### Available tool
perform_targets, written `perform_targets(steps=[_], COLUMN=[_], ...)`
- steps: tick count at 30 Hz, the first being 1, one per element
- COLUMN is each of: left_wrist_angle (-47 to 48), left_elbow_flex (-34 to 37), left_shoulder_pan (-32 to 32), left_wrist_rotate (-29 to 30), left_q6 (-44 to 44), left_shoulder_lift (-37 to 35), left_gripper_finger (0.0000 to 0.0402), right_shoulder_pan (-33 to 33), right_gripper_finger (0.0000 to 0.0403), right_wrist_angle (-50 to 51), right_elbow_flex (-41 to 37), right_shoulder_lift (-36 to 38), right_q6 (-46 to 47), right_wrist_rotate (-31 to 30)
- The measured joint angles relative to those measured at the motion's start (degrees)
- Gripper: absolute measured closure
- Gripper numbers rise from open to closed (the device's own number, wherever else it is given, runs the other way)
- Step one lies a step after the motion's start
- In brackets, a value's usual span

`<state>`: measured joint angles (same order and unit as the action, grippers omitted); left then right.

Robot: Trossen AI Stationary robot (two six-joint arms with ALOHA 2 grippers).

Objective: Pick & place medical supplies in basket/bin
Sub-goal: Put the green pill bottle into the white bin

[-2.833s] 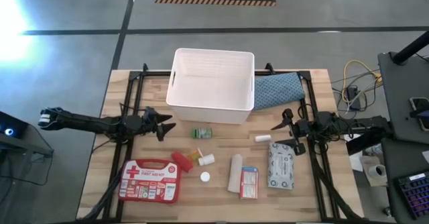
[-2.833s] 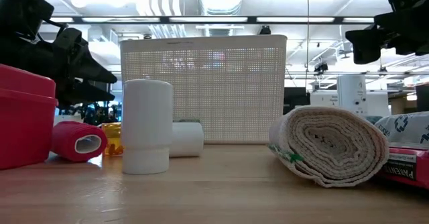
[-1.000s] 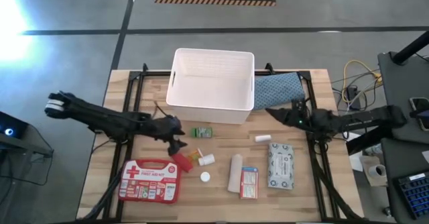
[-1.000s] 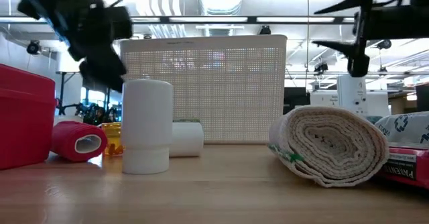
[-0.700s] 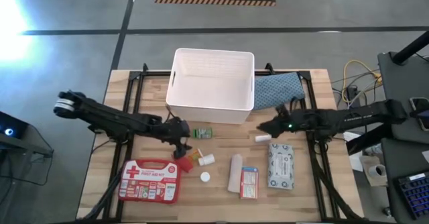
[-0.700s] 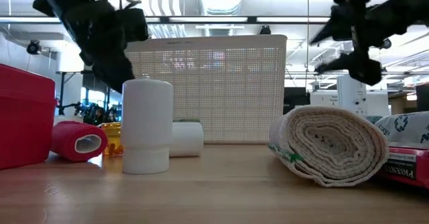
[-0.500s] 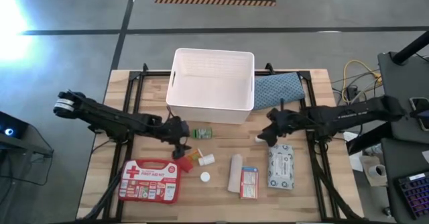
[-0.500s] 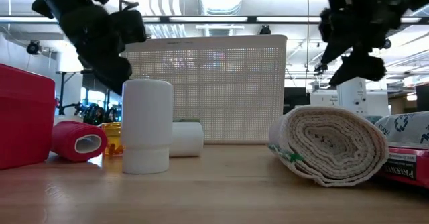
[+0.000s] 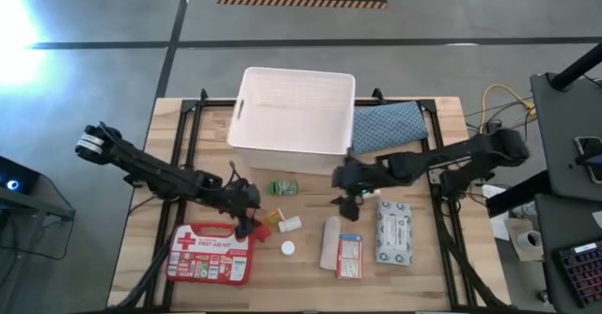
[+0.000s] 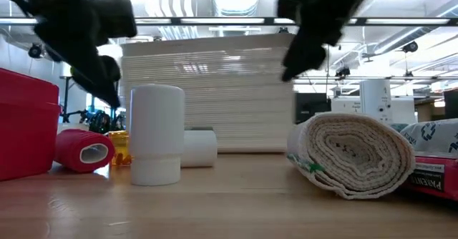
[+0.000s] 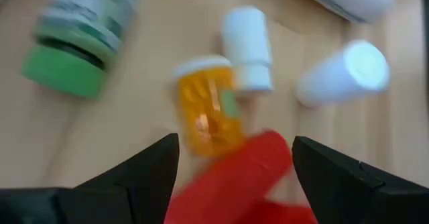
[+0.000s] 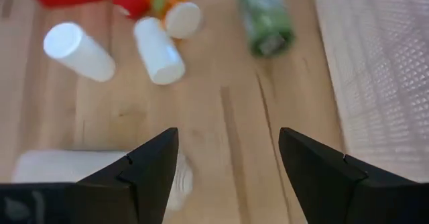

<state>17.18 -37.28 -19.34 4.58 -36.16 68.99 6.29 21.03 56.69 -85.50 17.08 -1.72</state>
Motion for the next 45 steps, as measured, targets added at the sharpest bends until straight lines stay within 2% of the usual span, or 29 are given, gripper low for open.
perform_targets(steps=[3, 6, 11, 16, 22, 28, 33, 39, 45], left_wrist_angle=[1.25, 3.88, 6.51, 10.43, 10.05, 13.19, 17.45, 17.87, 17.84], left_elbow_flex=[0.09, 0.12, 0.53, 2.29, 6.13, 6.88, 7.78, 9.82, 10.02], left_shoulder_pan=[-2.67, -5.39, -10.46, -11.97, -11.17, -11.91, -12.52, -13.01, -14.69], left_wrist_rotate=[0.22, 0.6, 8.71, 19.24, 25.8, 25.1, 25.03, 21.17, 20.55], left_q6=[-3.1, -7.24, -10.47, -7.23, -0.46, 0.13, 0.11, -2.04, -2.49], left_shoulder_lift=[0.0, -0.15, -2.04, -7.25, -13.53, -18.36, -20.87, -21.05, -20.69], left_gripper_finger=[0.0133, 0.0133, 0.0133, 0.0133, 0.0133, 0.0133, 0.0133, 0.0133, 0.0133], right_shoulder_pan=[0.21, 0.11, 0.21, 0.73, 4.89, 7.71, 7.71, 7.73, 7.71], right_gripper_finger=[0.0154, 0.0154, 0.0154, 0.0154, 0.0154, 0.0154, 0.0154, 0.0154, 0.0154], right_wrist_angle=[0.25, 1.68, 11.84, 15.43, 16.69, 15.96, 9.24, -2.33, -11.17], right_elbow_flex=[5.31, 11.14, 19.12, 20.09, 18.56, 18.16, 17.87, 18.15, 21.23], right_shoulder_lift=[-6.21, -12.19, -18.97, -18.61, -13.59, -13.48, -16.46, -21.36, -28.09], right_q6=[-7.75, -11.23, -9.28, 0.64, 7.52, 16.05, 18.68, 8.43, -7.28], right_wrist_rotate=[-0.06, -0.71, -1.51, -3.64, -10.52, -11.78, -11.27, -9.98, -10.32])
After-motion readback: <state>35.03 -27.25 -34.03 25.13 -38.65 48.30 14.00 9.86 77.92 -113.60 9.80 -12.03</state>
